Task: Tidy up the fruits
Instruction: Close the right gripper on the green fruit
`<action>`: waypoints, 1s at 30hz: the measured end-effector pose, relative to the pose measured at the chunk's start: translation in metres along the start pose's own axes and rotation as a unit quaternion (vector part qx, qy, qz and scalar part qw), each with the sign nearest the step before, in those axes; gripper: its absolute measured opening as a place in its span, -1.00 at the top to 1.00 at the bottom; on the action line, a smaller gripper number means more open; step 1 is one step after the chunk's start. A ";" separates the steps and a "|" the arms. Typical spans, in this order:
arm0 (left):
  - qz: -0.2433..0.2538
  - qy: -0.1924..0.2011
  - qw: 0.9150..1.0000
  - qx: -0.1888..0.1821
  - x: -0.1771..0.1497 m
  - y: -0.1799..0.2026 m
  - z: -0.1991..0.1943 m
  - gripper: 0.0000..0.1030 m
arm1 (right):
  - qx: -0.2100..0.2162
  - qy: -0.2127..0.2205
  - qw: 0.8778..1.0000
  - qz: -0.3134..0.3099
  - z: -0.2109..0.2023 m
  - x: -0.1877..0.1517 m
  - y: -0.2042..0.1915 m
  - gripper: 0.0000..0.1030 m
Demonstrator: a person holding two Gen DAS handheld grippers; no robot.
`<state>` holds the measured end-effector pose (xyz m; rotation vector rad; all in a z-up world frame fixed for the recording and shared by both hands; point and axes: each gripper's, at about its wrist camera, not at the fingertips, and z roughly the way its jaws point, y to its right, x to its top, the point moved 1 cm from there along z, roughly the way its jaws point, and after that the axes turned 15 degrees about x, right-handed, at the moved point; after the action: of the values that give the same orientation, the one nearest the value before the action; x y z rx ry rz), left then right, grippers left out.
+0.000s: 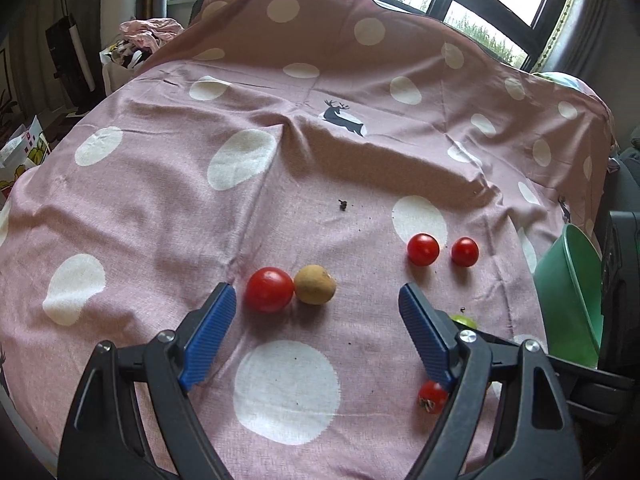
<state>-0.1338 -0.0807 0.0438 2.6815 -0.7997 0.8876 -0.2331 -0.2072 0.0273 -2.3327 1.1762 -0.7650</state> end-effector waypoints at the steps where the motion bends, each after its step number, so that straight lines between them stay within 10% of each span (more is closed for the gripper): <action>1: 0.001 -0.001 1.000 0.000 0.000 0.000 0.000 -0.59 | -0.002 0.000 1.000 -0.002 0.000 0.000 -0.001 0.30; 18: 0.078 -0.040 0.992 -0.092 -0.021 0.047 -0.001 -0.58 | 0.037 0.035 0.997 0.055 -0.026 0.006 0.028 0.30; 30: 0.102 -0.076 0.984 -0.129 -0.034 0.069 0.009 0.03 | 0.065 0.029 0.996 0.058 -0.019 0.006 0.027 0.30</action>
<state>-0.1908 -0.1269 0.0175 2.4920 -1.1540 0.5760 -0.2582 -0.2297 0.0273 -2.1299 1.2347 -0.8472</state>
